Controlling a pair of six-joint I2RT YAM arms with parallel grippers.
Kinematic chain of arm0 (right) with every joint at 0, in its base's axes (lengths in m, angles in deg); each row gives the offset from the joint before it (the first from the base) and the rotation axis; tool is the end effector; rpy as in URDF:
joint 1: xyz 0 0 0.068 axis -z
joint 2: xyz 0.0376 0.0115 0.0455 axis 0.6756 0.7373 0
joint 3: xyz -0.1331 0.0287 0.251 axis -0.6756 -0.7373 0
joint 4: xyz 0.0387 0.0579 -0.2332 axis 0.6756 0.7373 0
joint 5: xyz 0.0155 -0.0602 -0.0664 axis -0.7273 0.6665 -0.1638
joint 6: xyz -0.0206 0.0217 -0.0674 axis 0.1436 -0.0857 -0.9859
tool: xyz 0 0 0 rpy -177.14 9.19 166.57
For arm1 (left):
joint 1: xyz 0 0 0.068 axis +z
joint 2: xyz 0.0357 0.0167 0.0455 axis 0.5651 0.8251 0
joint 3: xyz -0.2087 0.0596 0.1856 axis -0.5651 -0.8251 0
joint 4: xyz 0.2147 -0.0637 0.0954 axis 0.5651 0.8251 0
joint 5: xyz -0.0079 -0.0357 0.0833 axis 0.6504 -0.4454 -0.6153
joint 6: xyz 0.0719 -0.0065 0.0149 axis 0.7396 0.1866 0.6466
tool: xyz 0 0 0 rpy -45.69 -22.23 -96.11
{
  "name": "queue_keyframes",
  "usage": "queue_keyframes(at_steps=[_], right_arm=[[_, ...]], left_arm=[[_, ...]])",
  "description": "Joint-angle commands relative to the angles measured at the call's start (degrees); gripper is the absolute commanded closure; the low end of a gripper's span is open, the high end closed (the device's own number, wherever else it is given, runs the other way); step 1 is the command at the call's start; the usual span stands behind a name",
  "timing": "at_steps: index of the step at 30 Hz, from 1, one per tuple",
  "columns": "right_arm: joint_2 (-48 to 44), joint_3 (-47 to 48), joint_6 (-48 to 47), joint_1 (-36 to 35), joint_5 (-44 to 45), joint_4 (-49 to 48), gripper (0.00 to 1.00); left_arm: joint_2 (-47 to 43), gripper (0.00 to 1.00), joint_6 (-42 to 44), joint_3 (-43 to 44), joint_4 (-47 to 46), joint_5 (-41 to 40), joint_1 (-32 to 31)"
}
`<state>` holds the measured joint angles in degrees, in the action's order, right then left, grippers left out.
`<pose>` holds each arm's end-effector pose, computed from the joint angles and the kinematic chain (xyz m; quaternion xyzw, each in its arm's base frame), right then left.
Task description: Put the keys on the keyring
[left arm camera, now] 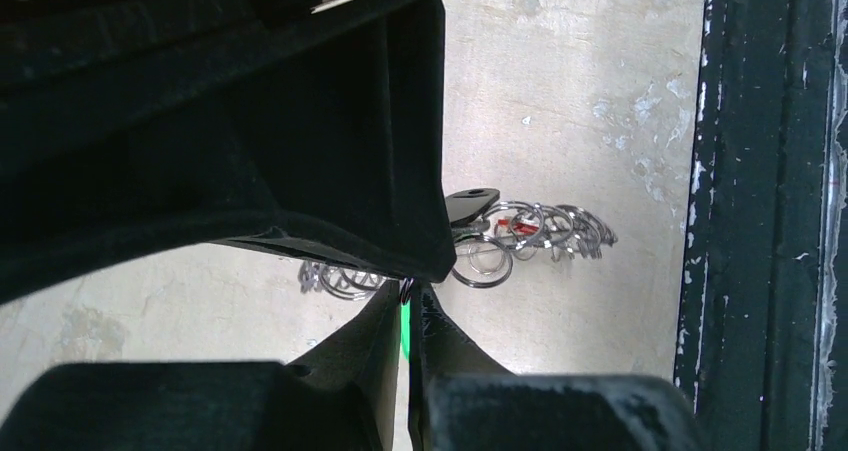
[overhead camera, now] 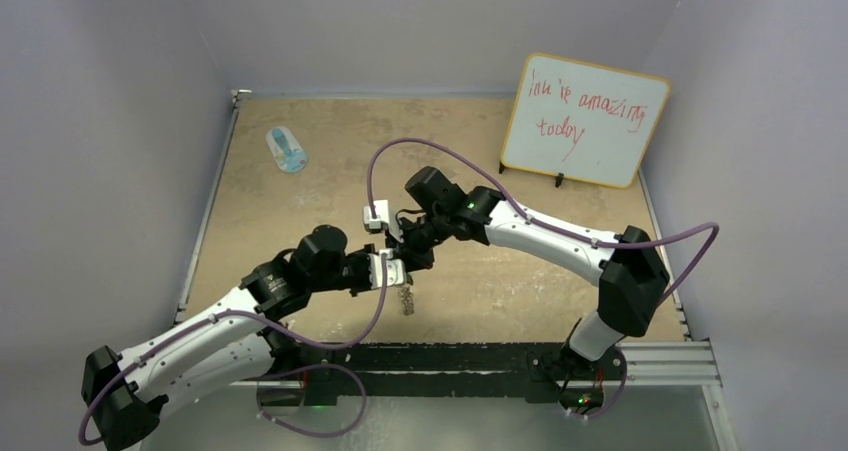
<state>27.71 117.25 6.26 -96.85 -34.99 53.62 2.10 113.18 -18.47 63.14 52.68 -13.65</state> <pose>0.1759 0.3088 0.2913 -0.6392 0.6102 0.3816 0.2711 0.0977 -0.1368 0.2512 0.6001 0.6245 -0.2102 0.4536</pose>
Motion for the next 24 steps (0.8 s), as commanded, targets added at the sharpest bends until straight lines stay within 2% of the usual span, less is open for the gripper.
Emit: queue_keyframes(at_steps=[1, 5, 9, 12, 15, 20, 22, 24], right_arm=[[-0.07, 2.50, -0.59, -0.57, -1.22, -0.77, 1.00], [-0.16, 2.41, -0.61, -0.58, -1.12, -0.87, 1.00], [-0.07, 2.41, -0.68, -0.52, -1.01, -0.95, 1.00], [0.08, 2.39, -0.78, -0.57, -0.86, -0.89, 1.00], [0.27, 2.32, -1.01, -0.52, -0.76, -0.96, 1.00], [-0.36, 1.42, 0.52, -0.50, -0.12, -2.12, 1.00], [-1.79, 0.21, 1.27, -0.32, 0.75, -4.06, 0.95], [-3.18, -1.46, 2.37, 0.40, 0.88, -6.65, 0.83]], left_arm=[[0.24, 0.93, -1.70, 2.27, -2.63, 1.97, -0.12], [-0.39, 0.84, -1.99, 1.87, -3.61, 2.45, -0.12], [-1.56, 0.83, -1.90, 0.77, -4.91, 3.02, -0.12], [-2.30, 0.88, -1.99, 0.19, -5.77, 3.07, -0.12], [-2.18, 1.00, -1.81, 0.18, -6.03, 3.76, -0.11], [-0.89, 1.00, -3.90, -0.32, -7.73, 5.35, -0.11], [-0.74, 1.00, -5.04, -0.80, -9.12, 5.49, -0.18], [-1.08, 1.00, -6.28, -1.41, -10.50, 5.05, -0.16]])
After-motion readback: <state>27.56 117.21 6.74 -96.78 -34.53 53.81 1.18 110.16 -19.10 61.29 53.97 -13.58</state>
